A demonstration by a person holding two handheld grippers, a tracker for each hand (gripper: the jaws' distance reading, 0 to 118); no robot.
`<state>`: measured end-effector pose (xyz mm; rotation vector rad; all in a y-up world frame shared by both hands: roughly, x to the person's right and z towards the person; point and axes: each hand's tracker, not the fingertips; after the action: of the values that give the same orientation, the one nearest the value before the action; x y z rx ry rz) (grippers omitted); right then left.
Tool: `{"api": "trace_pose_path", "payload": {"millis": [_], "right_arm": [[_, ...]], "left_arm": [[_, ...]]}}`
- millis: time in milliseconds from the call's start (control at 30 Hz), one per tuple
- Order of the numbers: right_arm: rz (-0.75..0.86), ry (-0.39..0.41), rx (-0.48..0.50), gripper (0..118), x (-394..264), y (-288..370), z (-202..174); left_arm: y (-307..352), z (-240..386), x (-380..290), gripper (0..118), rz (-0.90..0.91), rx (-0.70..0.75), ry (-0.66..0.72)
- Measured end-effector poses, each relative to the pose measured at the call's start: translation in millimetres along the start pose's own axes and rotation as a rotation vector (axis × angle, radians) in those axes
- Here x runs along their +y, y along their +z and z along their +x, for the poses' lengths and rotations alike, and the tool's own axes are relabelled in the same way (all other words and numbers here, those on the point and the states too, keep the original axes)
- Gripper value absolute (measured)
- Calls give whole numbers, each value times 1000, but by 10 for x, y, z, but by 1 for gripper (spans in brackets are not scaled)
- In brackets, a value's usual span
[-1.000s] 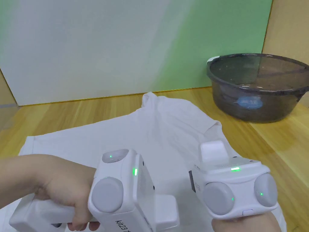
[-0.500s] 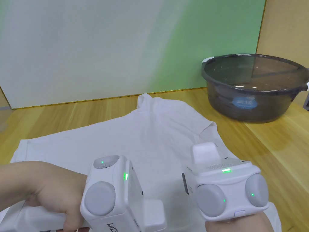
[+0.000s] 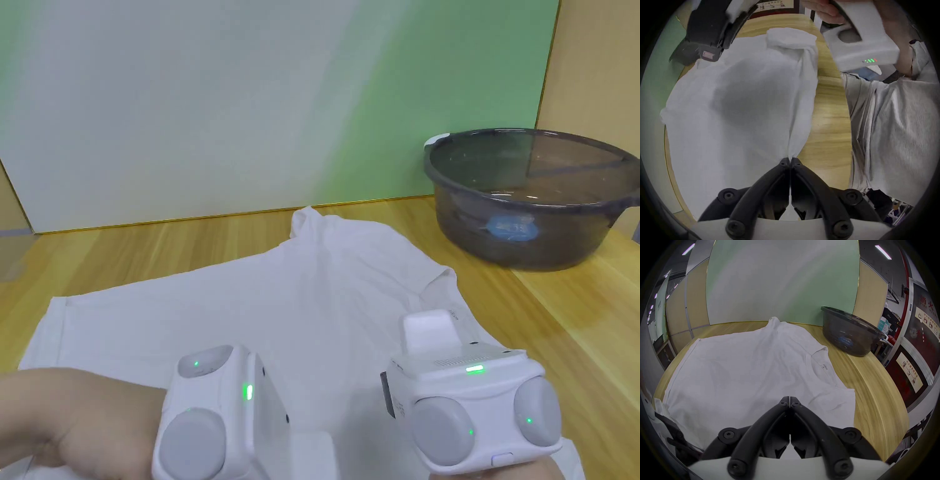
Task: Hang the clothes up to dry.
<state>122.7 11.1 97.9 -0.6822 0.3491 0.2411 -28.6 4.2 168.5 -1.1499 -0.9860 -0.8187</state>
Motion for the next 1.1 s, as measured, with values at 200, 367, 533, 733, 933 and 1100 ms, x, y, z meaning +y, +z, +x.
{"api": "trace_pose_path", "payload": {"millis": [200, 367, 533, 733, 933, 1100], "right_arm": [[13, -24, -20, 0, 16, 81, 107], [18, -44, -21, 0, 27, 112, 158], [24, -49, -18, 0, 44, 108, 173], [22, -52, -13, 0, 76, 58, 202], [12, -49, -7, 0, 86, -1, 178], [-12, -43, -4, 0, 87, -125, 178]], "left_arm": [[137, 327, -412, 0, 24, 26, 56], [178, 413, -669, 0, 8, 13, 182], [265, 119, -1089, 0, -66, 98, 363], [377, -618, -1677, 0, -187, 292, 616], [338, -1375, -1657, 0, -332, 479, 723], [190, -2154, -1417, 0, -360, 571, 762]]}}
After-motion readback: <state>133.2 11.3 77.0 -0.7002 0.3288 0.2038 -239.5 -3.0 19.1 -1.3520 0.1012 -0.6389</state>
